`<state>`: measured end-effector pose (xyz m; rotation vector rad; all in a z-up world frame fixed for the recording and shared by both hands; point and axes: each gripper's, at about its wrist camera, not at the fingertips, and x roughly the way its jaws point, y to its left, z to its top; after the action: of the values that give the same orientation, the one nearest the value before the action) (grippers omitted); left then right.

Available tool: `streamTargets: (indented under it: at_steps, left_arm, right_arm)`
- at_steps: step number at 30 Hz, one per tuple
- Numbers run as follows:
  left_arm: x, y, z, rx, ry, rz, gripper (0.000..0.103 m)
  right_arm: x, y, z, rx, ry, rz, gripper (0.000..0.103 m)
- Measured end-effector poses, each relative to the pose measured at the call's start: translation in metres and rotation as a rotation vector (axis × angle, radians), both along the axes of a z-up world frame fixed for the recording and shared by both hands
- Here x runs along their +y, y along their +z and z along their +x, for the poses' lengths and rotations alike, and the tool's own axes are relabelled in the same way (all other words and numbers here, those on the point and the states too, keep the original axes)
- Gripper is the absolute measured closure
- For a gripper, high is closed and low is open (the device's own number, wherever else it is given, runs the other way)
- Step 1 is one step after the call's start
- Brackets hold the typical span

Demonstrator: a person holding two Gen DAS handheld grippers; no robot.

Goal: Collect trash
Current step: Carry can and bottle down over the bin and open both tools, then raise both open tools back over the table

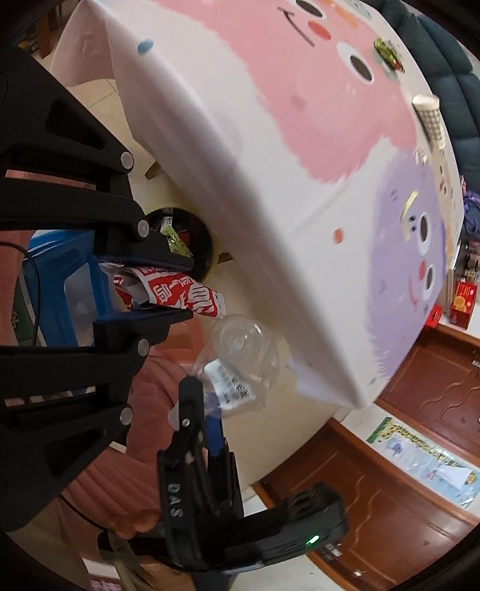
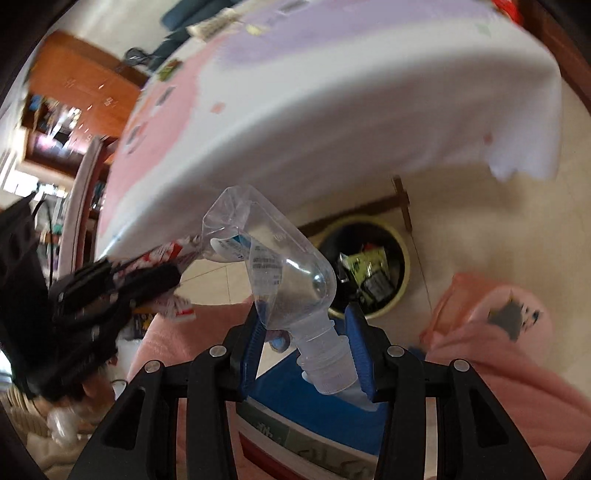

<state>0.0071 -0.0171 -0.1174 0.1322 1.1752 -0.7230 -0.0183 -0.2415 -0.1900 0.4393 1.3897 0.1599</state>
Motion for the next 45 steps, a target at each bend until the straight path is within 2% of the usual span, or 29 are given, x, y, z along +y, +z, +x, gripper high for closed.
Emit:
streamTargets:
  at_steps: [5, 12, 20, 27, 35, 38, 39, 40, 41, 42, 43, 45]
  left_arm:
    - [-0.017, -0.037, -0.007, 0.005, -0.035, 0.041, 0.086]
    - [-0.033, -0.099, -0.008, 0.057, -0.04, 0.09, 0.086]
    - [-0.053, -0.156, -0.01, -0.01, -0.049, 0.153, 0.086]
    - [-0.066, -0.188, -0.005, -0.024, -0.067, 0.214, 0.086]
    - [-0.069, -0.208, 0.006, -0.039, -0.061, 0.268, 0.085]
    - [-0.067, -0.207, 0.008, -0.037, -0.052, 0.269, 0.081]
    - [-0.067, -0.207, 0.01, -0.034, -0.049, 0.269, 0.074]
    - [-0.066, -0.208, 0.011, -0.023, -0.047, 0.269, 0.067]
    - [-0.065, -0.209, 0.012, -0.021, -0.044, 0.27, 0.047]
    - [-0.065, -0.208, 0.012, -0.024, -0.041, 0.268, 0.034]
    - [-0.064, -0.207, 0.013, -0.03, -0.039, 0.266, 0.032]
    - [-0.064, -0.208, 0.015, -0.029, -0.036, 0.266, 0.032]
  right_arm:
    - [-0.012, -0.053, 0.002, 0.107, -0.099, 0.01, 0.06]
    - [-0.019, -0.138, 0.009, 0.254, -0.182, -0.015, 0.06]
    - [-0.035, -0.202, 0.037, 0.319, -0.228, -0.05, 0.06]
    - [-0.034, -0.237, 0.05, 0.357, -0.232, -0.045, 0.059]
    - [-0.031, -0.259, 0.064, 0.363, -0.256, -0.007, 0.059]
    - [-0.031, -0.264, 0.068, 0.359, -0.285, 0.012, 0.058]
    - [-0.032, -0.265, 0.069, 0.36, -0.301, 0.024, 0.057]
    - [-0.034, -0.267, 0.07, 0.362, -0.31, 0.033, 0.048]
    - [-0.035, -0.267, 0.07, 0.364, -0.322, 0.04, 0.043]
    - [-0.036, -0.266, 0.071, 0.361, -0.335, 0.043, 0.033]
    - [-0.037, -0.264, 0.072, 0.348, -0.347, 0.041, 0.029]
    - [-0.038, -0.26, 0.074, 0.321, -0.357, 0.053, 0.028]
